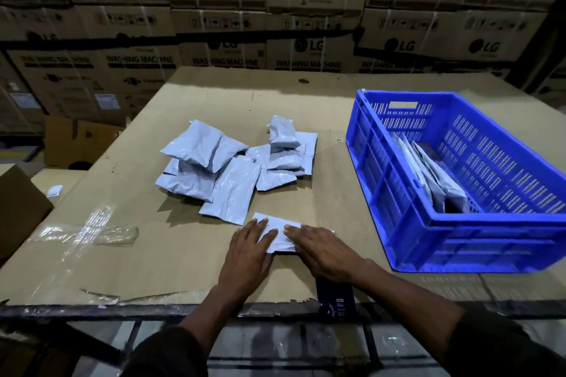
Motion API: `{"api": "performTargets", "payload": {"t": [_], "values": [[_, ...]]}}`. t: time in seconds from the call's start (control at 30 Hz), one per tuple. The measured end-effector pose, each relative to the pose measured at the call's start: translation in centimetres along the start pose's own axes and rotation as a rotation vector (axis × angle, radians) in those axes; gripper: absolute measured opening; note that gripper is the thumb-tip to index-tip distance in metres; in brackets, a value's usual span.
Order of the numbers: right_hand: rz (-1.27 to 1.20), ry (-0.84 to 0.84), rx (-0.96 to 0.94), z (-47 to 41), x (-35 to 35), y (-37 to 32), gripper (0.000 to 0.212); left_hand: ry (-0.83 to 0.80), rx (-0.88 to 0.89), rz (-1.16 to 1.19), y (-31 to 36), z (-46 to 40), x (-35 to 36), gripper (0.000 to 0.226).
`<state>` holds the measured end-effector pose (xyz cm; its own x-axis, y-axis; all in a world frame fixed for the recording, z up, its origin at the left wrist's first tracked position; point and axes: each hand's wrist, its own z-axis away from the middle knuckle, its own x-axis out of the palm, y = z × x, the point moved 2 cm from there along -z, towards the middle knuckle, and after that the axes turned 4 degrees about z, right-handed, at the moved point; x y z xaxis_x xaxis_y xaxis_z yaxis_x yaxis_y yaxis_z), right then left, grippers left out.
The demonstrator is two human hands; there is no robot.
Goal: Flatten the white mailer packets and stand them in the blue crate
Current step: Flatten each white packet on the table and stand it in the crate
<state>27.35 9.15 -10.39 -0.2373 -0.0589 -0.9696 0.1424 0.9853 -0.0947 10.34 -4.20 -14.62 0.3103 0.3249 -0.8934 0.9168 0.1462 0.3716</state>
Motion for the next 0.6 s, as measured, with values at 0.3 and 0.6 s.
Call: {"api": "performTargets", "payload": {"t": [0.3, 0.6], "values": [[0.433, -0.119, -0.387, 1.4, -0.9, -0.7, 0.022, 0.12, -0.049, -0.022, 1.2, -2.0, -1.7, 0.06], [0.326, -0.152, -0.263, -1.4, -3.5, 1.0, 0.006, 0.116, -0.019, -0.067, 1.0, -4.1, -3.1, 0.073]]}}
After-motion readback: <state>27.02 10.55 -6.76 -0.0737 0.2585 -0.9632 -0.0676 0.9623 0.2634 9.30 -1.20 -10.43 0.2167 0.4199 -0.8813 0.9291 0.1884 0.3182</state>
